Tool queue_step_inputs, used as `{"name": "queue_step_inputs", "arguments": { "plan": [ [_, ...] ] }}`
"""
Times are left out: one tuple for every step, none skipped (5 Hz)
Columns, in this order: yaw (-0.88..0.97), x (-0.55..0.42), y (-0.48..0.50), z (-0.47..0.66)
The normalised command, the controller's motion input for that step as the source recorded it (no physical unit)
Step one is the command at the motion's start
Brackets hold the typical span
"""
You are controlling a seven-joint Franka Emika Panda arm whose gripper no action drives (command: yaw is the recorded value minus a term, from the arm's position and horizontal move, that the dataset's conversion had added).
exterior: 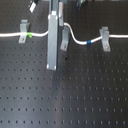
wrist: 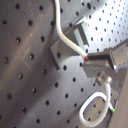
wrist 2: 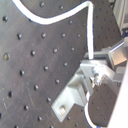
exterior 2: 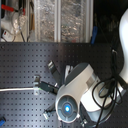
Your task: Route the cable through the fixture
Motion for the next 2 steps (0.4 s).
{"name": "queue_step_inputs", "arguments": {
  "plan": [
    [0.26,-0.002,0.001,-0.29],
    [0.5,0.042,-0.008,-0.51]
  ]
}}
